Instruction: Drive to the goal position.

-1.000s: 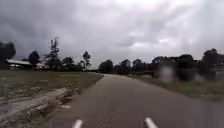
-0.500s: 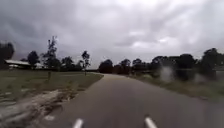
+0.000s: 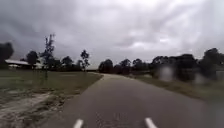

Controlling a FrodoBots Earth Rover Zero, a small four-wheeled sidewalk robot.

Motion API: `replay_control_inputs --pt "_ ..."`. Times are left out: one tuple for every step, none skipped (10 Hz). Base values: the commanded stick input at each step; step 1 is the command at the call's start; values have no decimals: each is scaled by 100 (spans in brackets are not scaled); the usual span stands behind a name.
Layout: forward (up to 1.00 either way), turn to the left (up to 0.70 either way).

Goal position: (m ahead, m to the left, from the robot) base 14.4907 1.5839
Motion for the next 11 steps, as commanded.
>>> replay_control_inputs --pt "84 3" --pt "84 3" --pt "84 3" --pt "84 3" --pt "84 3" --pt "84 3" --pt "84 3" --pt "84 3" --pt "84 3" --pt "84 3" --pt "84 3"
